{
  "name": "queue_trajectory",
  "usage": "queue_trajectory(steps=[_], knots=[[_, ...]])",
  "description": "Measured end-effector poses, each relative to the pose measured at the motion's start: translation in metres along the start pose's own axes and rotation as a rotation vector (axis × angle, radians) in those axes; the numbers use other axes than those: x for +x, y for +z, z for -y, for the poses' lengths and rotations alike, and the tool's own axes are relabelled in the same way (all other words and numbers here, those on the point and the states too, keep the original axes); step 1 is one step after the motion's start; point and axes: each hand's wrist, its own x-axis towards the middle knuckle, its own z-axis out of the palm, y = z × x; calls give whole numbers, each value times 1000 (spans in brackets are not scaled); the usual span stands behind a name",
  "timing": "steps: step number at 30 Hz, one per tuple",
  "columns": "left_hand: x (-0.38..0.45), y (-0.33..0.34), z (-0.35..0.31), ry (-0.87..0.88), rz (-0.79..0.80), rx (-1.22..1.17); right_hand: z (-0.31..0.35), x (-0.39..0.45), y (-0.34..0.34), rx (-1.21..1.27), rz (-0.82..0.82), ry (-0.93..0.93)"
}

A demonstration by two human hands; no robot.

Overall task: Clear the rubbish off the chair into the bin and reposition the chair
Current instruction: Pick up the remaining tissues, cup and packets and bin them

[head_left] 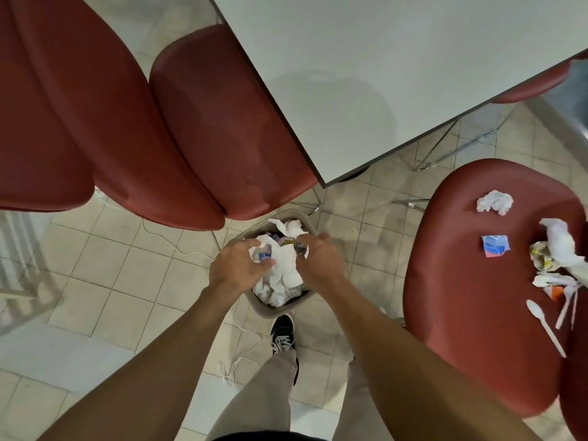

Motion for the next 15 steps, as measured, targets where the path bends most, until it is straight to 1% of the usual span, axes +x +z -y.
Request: queue_trajectory(steps=[3,9,15], knots=[[-2,-2,-15,19,1,9,-13,-8,-10,19,-21,41],[-15,9,-61,162,-11,38,-57,-26,-34,83,-86,87],[-27,41,-120,238,123,43,-122,-47,-72,151,-105,147]])
